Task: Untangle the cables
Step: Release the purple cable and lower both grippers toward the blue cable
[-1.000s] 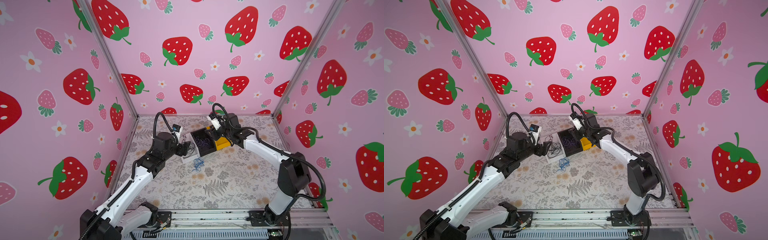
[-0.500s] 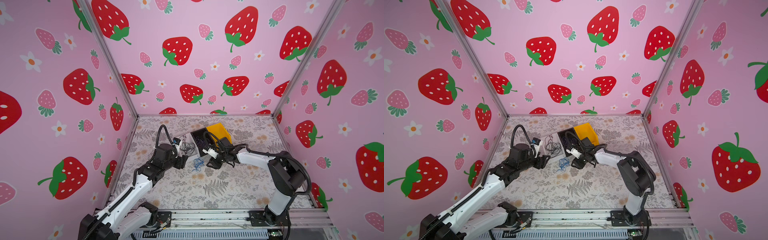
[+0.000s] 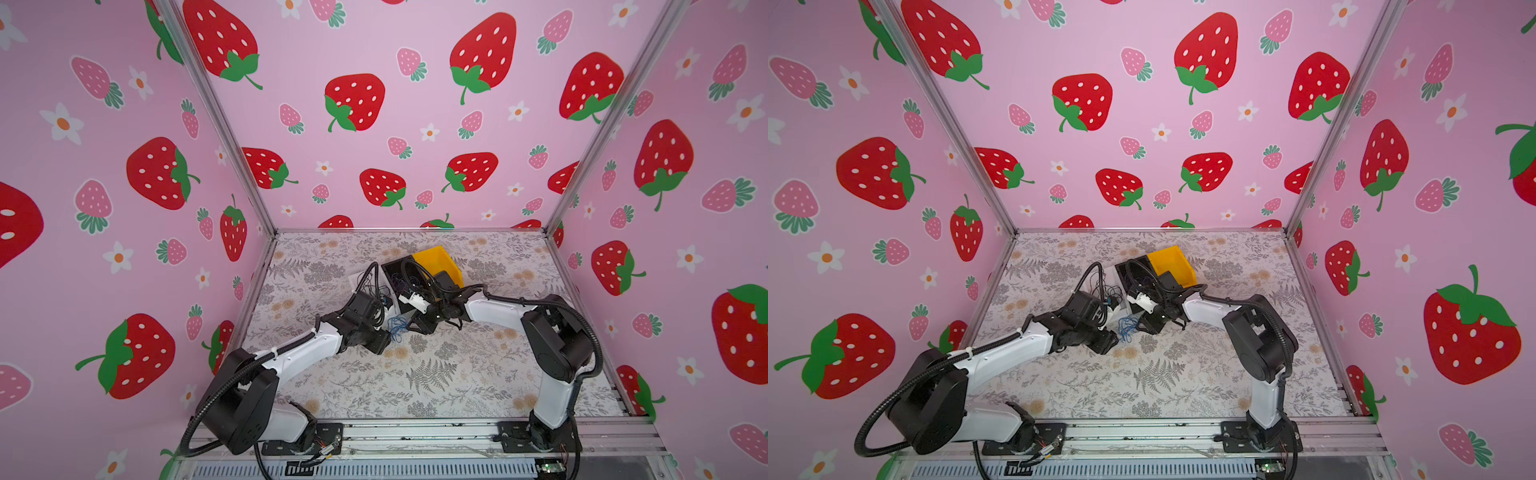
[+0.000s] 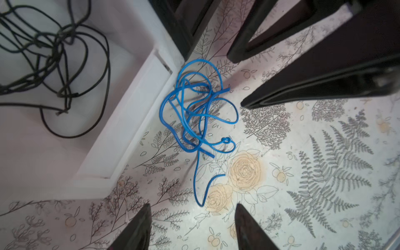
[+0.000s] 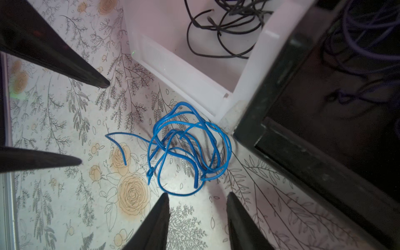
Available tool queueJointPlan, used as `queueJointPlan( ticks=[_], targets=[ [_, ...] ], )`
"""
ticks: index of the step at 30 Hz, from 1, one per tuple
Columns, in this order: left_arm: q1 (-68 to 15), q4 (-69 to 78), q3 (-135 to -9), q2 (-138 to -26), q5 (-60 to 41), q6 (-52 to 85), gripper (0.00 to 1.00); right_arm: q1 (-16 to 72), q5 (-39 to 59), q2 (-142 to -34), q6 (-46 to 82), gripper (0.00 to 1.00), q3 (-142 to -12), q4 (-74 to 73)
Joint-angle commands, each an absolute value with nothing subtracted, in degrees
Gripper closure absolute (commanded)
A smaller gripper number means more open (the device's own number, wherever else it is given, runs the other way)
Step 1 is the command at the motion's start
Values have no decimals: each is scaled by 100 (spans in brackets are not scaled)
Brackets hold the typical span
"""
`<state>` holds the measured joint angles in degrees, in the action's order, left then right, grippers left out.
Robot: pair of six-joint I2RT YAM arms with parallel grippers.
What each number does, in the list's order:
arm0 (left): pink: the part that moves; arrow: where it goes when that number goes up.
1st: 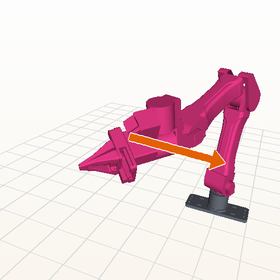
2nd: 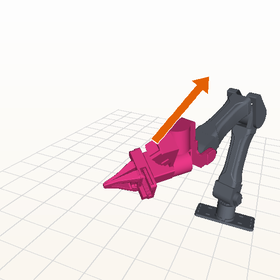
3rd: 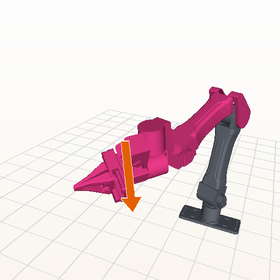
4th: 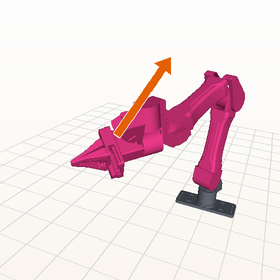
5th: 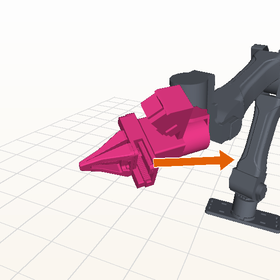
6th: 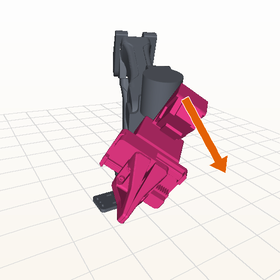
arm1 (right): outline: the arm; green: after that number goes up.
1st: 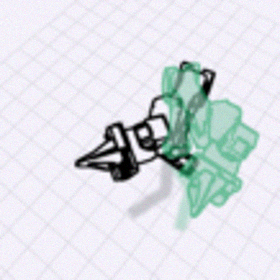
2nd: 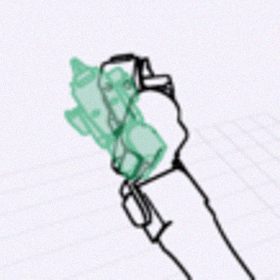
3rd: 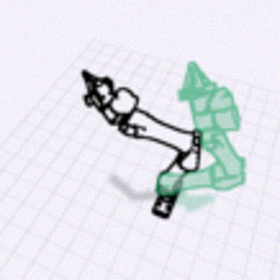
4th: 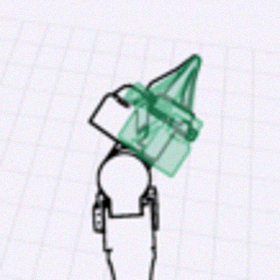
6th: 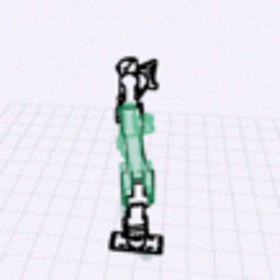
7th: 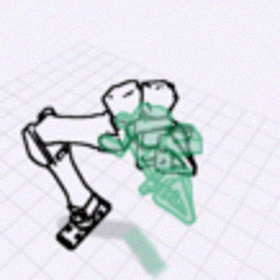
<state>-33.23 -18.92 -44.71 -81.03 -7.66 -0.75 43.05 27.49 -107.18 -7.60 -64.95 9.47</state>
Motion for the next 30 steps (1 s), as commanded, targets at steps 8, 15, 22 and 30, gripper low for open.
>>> queueJointPlan(
  ticks=[8, 15, 22, 30],
  targets=[
    [-3492, -2525, -5399, -9075, -645, -370, 50, 4220, 2806, -10156, -875, 55, -6311, 1107],
    [-3524, -2683, -5475, -9253, -659, -215, 55, 4250, 2921, -9654, -793, 58, -5693, 740],
    [-3593, -2583, -5487, -9411, -711, 0, 69, 4283, 2830, -9432, -712, 58, -5388, 446],
    [-3753, -2185, -5189, -9038, -588, 226, 97, 4494, 2552, -9223, -802, 59, -5000, 78]
  ],
)
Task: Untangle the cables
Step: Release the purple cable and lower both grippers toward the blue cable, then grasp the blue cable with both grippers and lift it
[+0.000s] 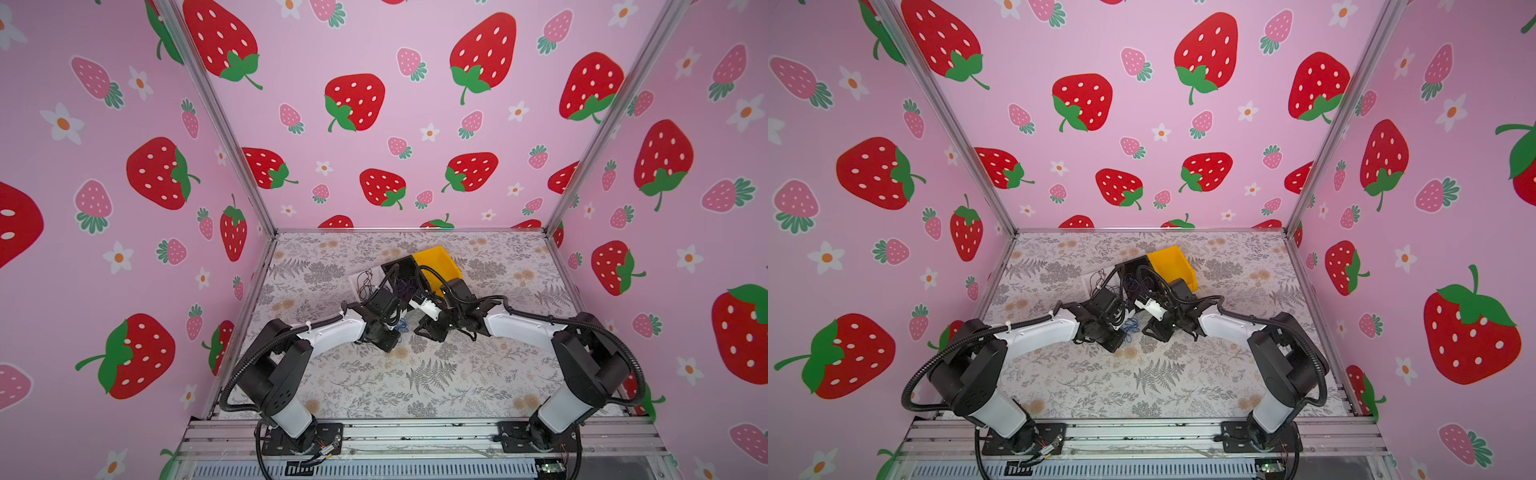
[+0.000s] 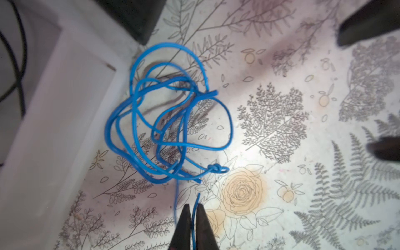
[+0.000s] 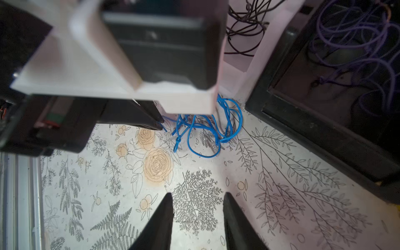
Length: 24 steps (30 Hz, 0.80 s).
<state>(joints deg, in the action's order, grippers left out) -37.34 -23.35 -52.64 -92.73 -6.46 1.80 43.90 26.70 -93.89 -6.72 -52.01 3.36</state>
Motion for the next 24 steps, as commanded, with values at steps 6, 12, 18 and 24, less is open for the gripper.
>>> queueJointPlan(
  ticks=[6, 12, 18, 24],
  targets=[
    [-3762, -2225, -5126, -8394, -588, 325, 100, 4579, 2508, -9175, -922, 61, -4285, -1058],
    [-3787, -2367, -5214, -7642, -748, 281, 100, 4649, 2609, -9216, -844, 59, -3941, -2004],
    [-3915, -2446, -5590, -7138, -960, 261, 100, 4685, 2743, -8987, -734, 55, -3923, -2340],
    [-4086, -2504, -5891, -7022, -817, 276, 100, 4737, 3496, -9037, -873, 56, -4192, -1972]
  ],
)
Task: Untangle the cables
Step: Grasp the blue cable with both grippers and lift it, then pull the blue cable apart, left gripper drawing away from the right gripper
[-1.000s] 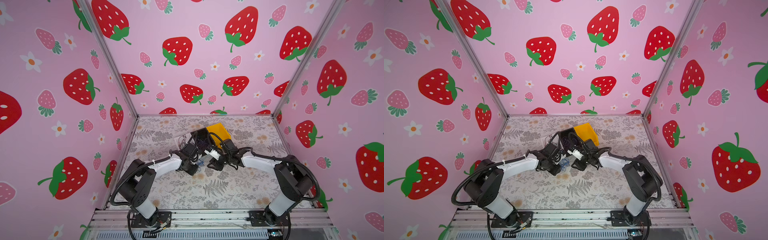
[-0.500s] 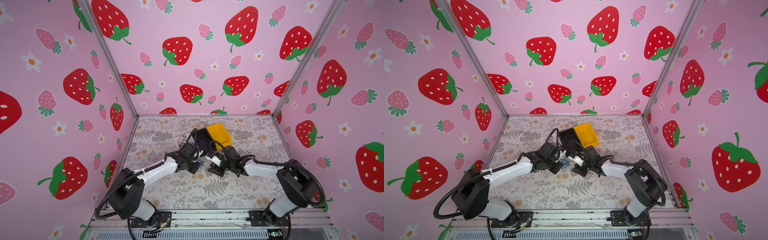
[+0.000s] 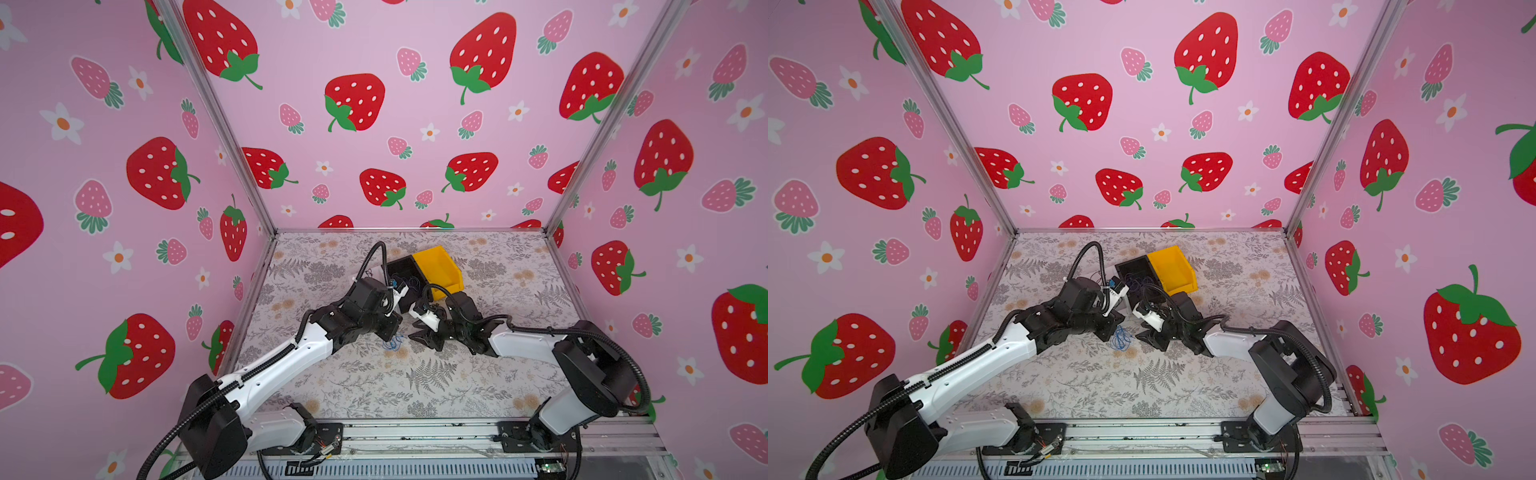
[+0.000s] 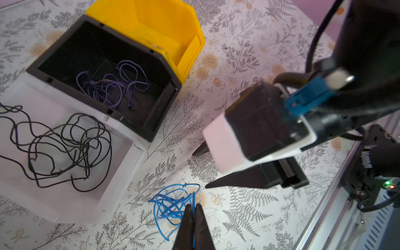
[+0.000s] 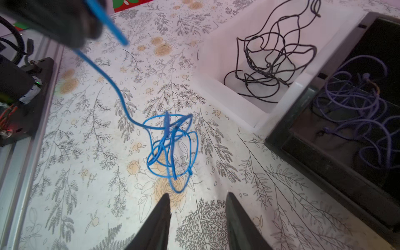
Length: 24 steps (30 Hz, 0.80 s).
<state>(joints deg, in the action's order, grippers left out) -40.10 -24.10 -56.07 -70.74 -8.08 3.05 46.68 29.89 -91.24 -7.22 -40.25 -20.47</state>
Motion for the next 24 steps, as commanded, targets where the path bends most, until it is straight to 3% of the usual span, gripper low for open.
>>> queueJointPlan(
  ticks=[1, 17, 24],
  targets=[
    [-4104, -2518, -5934, -7022, -622, 286, 100, 4750, 3502, -9000, -866, 56, -4158, -1962],
    [-4282, -2743, -7060, -6824, -97, 598, 100, 4614, 2619, -8315, -655, 54, -3530, -2231],
    [-4463, -3056, -8009, -6800, -159, 417, 100, 4236, 2908, -8647, -658, 50, -3618, -2273]
  ],
)
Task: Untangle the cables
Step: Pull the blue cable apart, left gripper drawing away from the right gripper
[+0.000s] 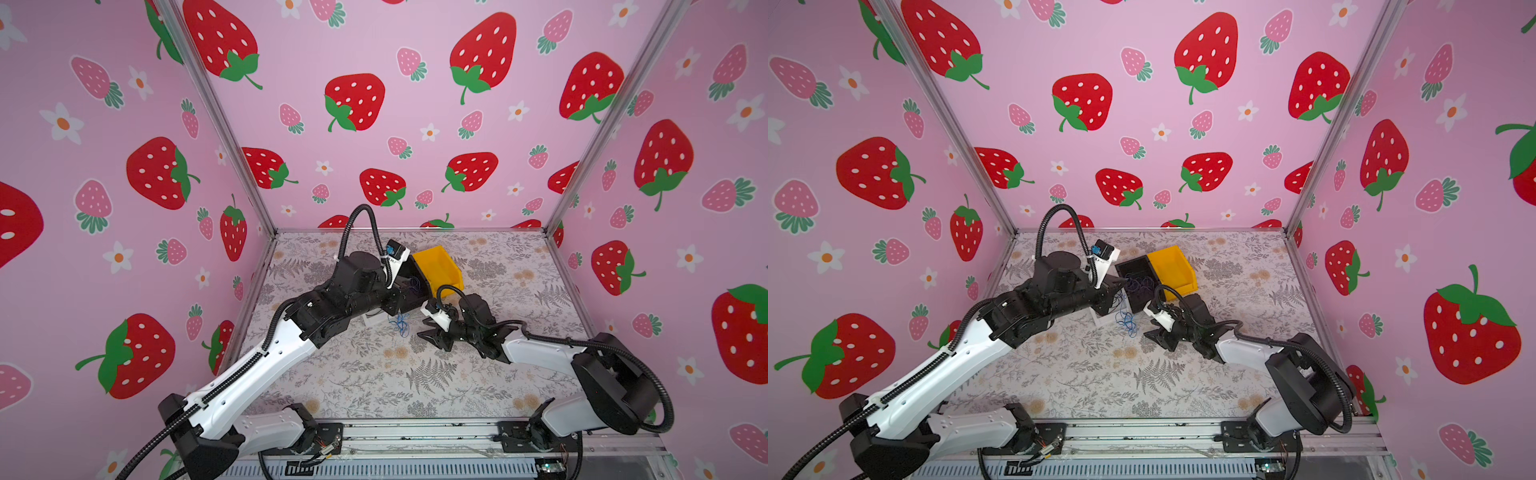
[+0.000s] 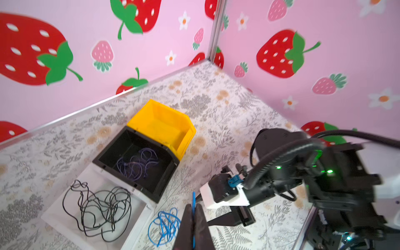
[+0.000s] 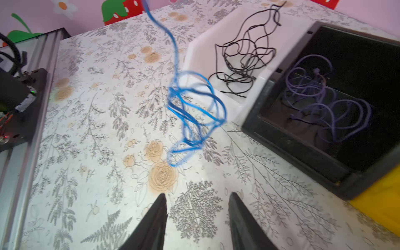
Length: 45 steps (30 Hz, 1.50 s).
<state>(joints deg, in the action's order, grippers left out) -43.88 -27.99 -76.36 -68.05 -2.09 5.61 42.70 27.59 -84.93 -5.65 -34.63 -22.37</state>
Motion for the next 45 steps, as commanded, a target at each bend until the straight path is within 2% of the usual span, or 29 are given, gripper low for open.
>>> queueJointPlan(
  ticks=[1, 4, 5, 6, 12, 19, 24, 28, 32, 34, 40, 45],
  targets=[
    [-4496, -3071, -8080, -6822, -134, 390, 100, 4239, 2985, -8725, -661, 49, -3687, -2274],
    [-4574, -3023, -8236, -6888, -9, 356, 100, 4245, 3313, -8964, -581, 49, -3936, -2243],
    [-4602, -2991, -8273, -6906, 36, 345, 100, 4254, 3444, -9004, -586, 44, -4022, -2187],
    [-4633, -2971, -8324, -6929, 103, 328, 100, 4287, 3497, -9003, -601, 43, -4091, -2121],
    [-4785, -2812, -8451, -7031, 446, 264, 100, 4387, 3875, -8492, -789, 42, -3886, -2163],
    [-5031, -2747, -8594, -7158, 587, 167, 100, 4396, 3905, -8209, -844, 42, -3854, -2008],
    [-5117, -2655, -8644, -7127, 657, 151, 100, 4396, 3566, -8386, -570, 44, -4048, -1970],
    [-5215, -2630, -8714, -7162, 727, 102, 100, 4393, 3192, -8534, -148, 53, -4201, -2164],
    [-5271, -2650, -8745, -7168, 792, 36, 100, 4391, 3374, -8350, -46, 79, -4055, -2536],
    [-5276, -2667, -8737, -7123, 858, 11, 100, 4386, 3416, -8218, -164, 87, -3938, -2500],
    [-5267, -2830, -8714, -6920, 1164, -161, 100, 4319, 3380, -7874, -369, 100, -3527, -2384],
    [-5185, -3274, -8828, -6817, 1559, -266, 100, 4110, 3326, -7750, -358, 98, -3358, -2226]
  ],
)
